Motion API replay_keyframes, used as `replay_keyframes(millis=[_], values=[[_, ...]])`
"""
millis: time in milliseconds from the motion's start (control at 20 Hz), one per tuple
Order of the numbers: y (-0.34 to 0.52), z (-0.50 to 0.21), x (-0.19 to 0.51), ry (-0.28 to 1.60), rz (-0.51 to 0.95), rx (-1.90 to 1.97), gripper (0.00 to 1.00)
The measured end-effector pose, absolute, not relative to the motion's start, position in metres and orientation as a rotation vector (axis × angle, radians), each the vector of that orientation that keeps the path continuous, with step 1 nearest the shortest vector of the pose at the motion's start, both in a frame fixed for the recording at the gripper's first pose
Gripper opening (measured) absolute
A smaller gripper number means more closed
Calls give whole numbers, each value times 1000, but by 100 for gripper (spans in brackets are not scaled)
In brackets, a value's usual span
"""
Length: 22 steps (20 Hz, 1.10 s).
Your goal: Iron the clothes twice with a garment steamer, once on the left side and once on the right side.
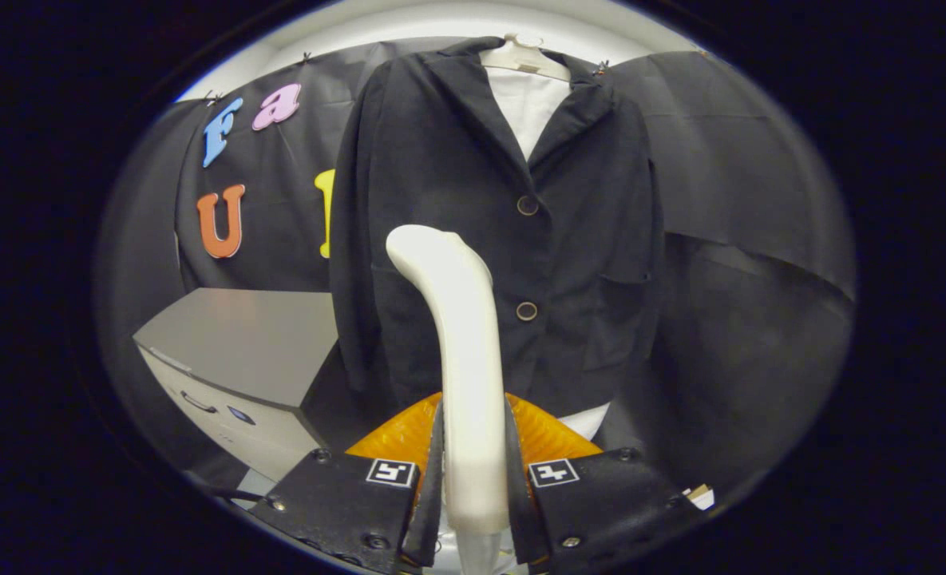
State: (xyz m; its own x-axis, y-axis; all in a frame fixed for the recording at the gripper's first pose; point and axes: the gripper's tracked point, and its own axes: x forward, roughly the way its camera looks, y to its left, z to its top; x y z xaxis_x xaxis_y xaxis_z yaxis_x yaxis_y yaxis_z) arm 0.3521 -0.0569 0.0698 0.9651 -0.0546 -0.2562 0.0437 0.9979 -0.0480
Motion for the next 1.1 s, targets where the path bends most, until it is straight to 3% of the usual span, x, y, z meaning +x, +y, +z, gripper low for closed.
replay_keyframes(millis=[650,1100], values=[[-59,-22,348,433,-44,-69,38],[-72,30,325,351,-24,-1,39]])
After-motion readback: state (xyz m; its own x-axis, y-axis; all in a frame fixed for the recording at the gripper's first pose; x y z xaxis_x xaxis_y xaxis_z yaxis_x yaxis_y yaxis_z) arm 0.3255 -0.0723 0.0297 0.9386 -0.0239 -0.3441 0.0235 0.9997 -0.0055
